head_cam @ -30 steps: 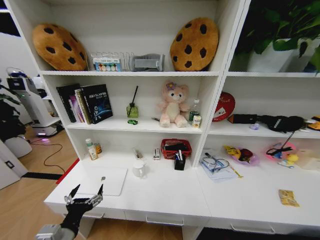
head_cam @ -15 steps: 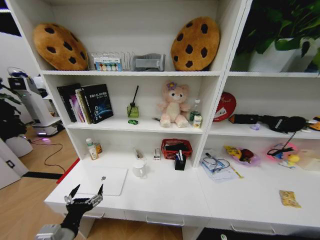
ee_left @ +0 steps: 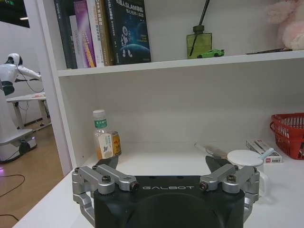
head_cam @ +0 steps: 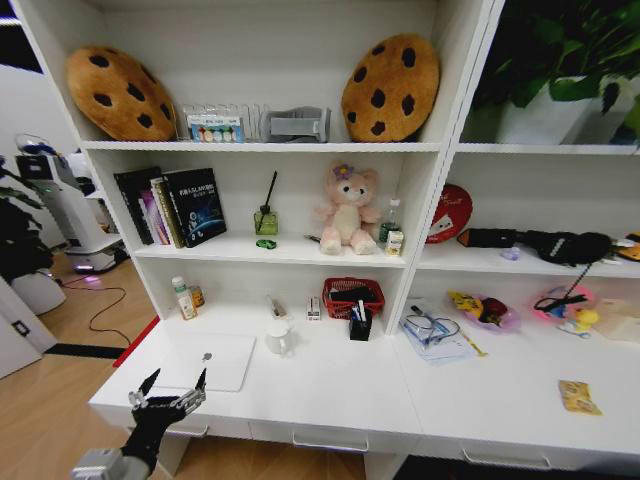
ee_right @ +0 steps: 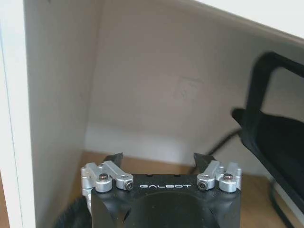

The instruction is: Organize the objects on the table.

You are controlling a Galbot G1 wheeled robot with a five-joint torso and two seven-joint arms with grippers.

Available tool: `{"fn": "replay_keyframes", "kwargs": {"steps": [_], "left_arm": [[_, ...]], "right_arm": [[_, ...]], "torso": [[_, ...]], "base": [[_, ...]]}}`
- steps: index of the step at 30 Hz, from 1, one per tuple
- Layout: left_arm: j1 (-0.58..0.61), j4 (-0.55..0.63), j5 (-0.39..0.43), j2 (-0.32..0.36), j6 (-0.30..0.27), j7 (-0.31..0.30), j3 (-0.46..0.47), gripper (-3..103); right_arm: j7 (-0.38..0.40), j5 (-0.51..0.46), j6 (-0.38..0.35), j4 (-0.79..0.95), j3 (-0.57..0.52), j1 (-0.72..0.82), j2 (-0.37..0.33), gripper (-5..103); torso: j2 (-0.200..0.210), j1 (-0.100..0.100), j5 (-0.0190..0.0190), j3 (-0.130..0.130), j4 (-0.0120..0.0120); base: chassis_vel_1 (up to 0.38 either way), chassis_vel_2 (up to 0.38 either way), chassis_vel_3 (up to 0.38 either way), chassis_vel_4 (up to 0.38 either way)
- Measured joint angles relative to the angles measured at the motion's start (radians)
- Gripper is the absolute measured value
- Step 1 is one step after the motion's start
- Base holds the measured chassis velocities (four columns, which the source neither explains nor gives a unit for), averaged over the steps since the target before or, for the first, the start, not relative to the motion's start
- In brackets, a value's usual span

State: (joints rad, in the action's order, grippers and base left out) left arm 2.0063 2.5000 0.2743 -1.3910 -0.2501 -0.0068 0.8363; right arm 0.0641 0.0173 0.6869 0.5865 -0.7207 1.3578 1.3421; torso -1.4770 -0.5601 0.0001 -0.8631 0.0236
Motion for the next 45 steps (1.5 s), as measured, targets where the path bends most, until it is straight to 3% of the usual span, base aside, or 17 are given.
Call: {"fn": "replay_keyframes", "kwargs": {"steps": [3,9,11,14,17,18,20,21,23,24,25,27,36,45], "left_arm": [[0.000,0.000,0.000,0.000,0.000,0.000,0.000,100],[0.000,0.000,0.000,0.000,0.000,0.000,0.000,100],[0.000,0.000,0.000,0.000,0.000,0.000,0.000,100],[0.000,0.000,0.000,0.000,0.000,0.000,0.000,100],[0.000,0.000,0.000,0.000,0.000,0.000,0.000,100],[0.000,0.000,0.000,0.000,0.000,0.000,0.000,100],[0.000,0.000,0.000,0.000,0.000,0.000,0.000,100],[0.000,0.000,0.000,0.000,0.000,0.000,0.000,100],[0.000,0.000,0.000,0.000,0.000,0.000,0.000,100],[0.000,0.000,0.000,0.000,0.000,0.000,0.000,100],[0.000,0.000,0.000,0.000,0.000,0.000,0.000,100],[0.000,0.000,0.000,0.000,0.000,0.000,0.000,100],[0.000,0.000,0.000,0.000,0.000,0.000,0.000,100],[0.000,0.000,0.000,0.000,0.000,0.000,0.000,100]], "right_arm": [[-0.004,-0.059,-0.138,0.043,0.006,0.113,-0.005,97],[-0.057,-0.150,-0.208,0.065,0.014,0.268,-0.018,100],[-0.059,-0.155,-0.200,0.079,0.014,0.292,-0.017,100],[-0.058,-0.145,-0.127,0.148,0.006,0.363,-0.007,100],[0.030,-0.049,-0.033,0.309,-0.035,0.467,0.004,100],[0.030,-0.049,-0.033,0.309,-0.035,0.467,0.004,100],[0.099,-0.009,-0.011,0.480,-0.067,0.565,0.006,100],[0.099,-0.009,-0.011,0.480,-0.067,0.565,0.006,100],[0.115,-0.069,-0.030,0.713,-0.102,0.685,0.008,100],[0.115,-0.069,-0.030,0.713,-0.102,0.685,0.008,100],[0.113,-0.111,-0.044,0.828,-0.124,0.739,0.008,100],[0.103,-0.175,-0.069,0.992,-0.149,0.807,0.015,100],[0.090,-0.311,-0.137,1.195,-0.191,0.838,0.027,100],[0.089,-0.364,-0.164,1.306,-0.212,0.848,0.021,100]], "torso": [[0.000,0.000,-0.0001,0.000,0.0009],[0.000,0.000,-0.0002,0.000,0.0010],[0.000,0.000,-0.0002,0.000,0.0007],[0.000,0.000,0.0003,0.000,0.0002],[0.000,0.000,0.0001,0.000,0.0003],[0.000,0.000,0.0001,0.000,0.0003],[0.000,0.000,-0.0005,0.000,0.0002],[0.000,0.000,-0.0005,0.000,0.0002],[0.000,0.000,0.0004,0.000,0.0009],[0.000,0.000,0.0004,0.000,0.0009],[0.000,0.000,-0.0011,0.000,-0.0003],[0.000,0.000,0.0000,0.000,0.0004],[0.000,0.000,-0.0001,0.000,0.0003],[0.000,0.000,0.0000,0.000,0.0003]], "base": [[0.000,0.000,0.000,0.000],[0.000,0.000,0.000,0.000],[0.000,0.000,0.000,0.000],[0.000,0.000,0.000,0.000],[0.000,0.000,0.000,0.000],[0.000,0.000,0.000,0.000],[0.000,0.000,0.000,0.000],[0.000,0.000,0.000,0.000],[0.000,0.000,0.000,0.000],[0.000,0.000,0.000,0.000],[0.000,0.000,0.000,0.000],[0.000,0.000,0.000,0.000],[-0.057,-0.066,0.059,0.064],[-0.210,-0.193,0.201,0.207]]}}
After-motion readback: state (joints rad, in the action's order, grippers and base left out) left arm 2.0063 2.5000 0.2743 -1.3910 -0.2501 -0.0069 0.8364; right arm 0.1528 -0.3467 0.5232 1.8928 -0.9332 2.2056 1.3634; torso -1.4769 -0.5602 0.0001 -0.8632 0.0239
